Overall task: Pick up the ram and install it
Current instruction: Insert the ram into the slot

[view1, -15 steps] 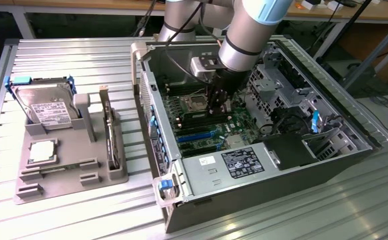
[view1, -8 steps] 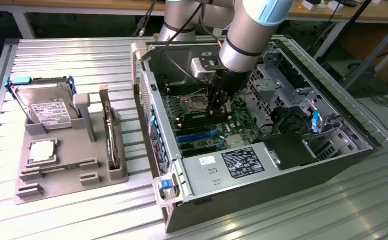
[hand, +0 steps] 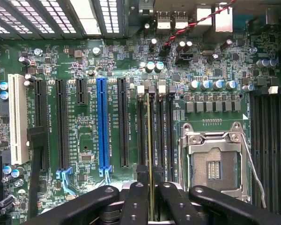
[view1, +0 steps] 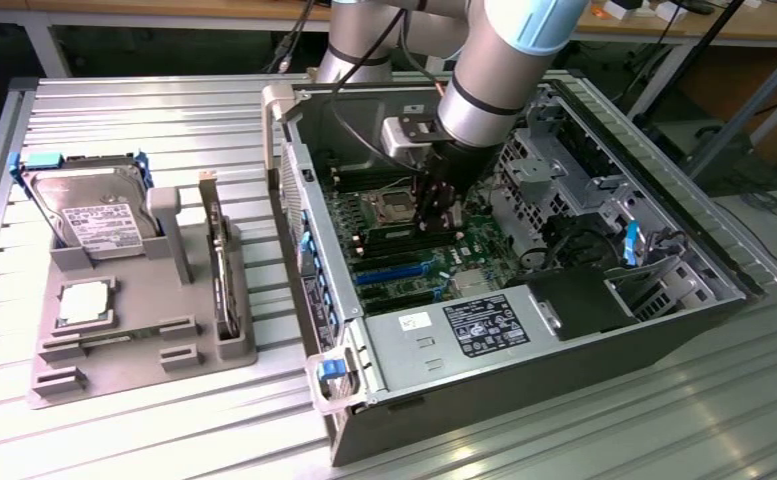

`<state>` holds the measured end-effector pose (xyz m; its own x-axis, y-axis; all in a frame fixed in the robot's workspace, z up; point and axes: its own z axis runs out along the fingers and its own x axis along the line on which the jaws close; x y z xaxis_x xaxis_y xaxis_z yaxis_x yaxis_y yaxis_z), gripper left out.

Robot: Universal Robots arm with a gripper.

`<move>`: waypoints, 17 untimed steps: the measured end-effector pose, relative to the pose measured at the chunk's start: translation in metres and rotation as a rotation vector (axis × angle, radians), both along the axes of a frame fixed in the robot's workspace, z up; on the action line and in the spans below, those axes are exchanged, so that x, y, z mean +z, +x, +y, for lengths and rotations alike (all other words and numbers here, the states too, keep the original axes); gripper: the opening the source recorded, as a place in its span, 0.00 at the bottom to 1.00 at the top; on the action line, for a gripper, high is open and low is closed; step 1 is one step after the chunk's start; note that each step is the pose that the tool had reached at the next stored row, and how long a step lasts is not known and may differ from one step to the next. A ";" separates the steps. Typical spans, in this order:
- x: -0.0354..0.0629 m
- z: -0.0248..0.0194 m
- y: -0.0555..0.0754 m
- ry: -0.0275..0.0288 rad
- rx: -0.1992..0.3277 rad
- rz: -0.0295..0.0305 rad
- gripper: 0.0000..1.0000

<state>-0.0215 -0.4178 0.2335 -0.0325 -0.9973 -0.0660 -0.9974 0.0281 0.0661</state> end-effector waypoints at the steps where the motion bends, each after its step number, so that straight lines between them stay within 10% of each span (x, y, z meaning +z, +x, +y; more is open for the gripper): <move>1: -0.0002 -0.0001 0.000 -0.0002 0.000 0.0000 0.14; 4: -0.0002 -0.0012 0.000 -0.0003 0.000 0.0000 0.14; 6: -0.0008 -0.0013 -0.001 -0.0019 0.000 -0.0172 0.14; 17: -0.0061 -0.0033 -0.003 -0.0053 0.000 -0.0182 0.14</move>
